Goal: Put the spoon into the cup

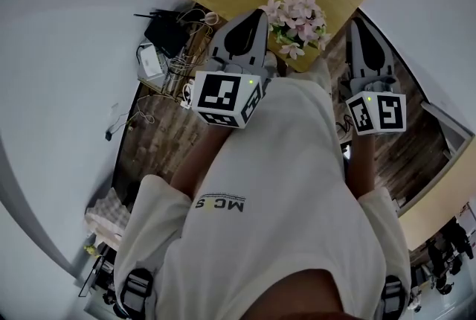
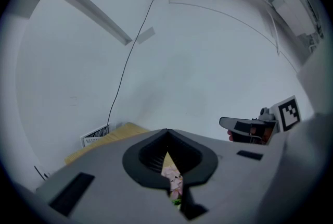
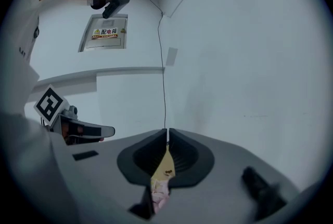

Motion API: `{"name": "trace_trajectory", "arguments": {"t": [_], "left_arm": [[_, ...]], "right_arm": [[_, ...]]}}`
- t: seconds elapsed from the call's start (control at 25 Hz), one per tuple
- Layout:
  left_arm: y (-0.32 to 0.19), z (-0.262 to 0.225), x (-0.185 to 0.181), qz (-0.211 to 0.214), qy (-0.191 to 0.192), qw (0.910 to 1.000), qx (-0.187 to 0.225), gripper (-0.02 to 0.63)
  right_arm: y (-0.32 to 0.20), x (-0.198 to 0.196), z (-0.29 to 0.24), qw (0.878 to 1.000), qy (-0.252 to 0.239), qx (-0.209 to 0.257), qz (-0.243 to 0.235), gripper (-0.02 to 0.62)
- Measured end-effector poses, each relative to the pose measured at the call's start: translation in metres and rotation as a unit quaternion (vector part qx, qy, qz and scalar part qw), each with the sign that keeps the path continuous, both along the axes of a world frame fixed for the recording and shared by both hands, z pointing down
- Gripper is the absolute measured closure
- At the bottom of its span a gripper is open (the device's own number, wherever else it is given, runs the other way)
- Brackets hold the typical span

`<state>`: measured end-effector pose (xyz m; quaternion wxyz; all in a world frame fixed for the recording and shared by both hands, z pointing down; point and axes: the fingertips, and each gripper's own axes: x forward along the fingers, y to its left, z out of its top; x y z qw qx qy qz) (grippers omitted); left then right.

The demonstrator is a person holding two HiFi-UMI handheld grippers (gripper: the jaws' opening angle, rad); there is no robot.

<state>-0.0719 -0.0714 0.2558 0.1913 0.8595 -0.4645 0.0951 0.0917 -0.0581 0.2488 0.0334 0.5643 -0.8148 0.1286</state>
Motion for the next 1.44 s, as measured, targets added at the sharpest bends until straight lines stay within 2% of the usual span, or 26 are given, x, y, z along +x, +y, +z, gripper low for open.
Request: {"name": "trace_trajectory", "arguments": {"t": [0.36,0.56,1.44], "left_arm": [[0.014,-0.005,-0.002,0.014,-0.001,0.9999,0.010,0.594],[0.021,-0.002,0.002,0.039,-0.028,0.9986,0.023,0.594],[0.032,-0.005,0.000,0.044,-0.012,0.9987,0.025,0.594]], "right_arm": [[0.026,-0.007,-0.002,1.000,0.002,-0.001,0.010,0.561],[0.028,-0.013,0.000,1.000,-0.001,-0.002,0.010,0.561],[0.034,-0.028,-0.013,1.000,0.008,0.013,0.006,0.561]]}}
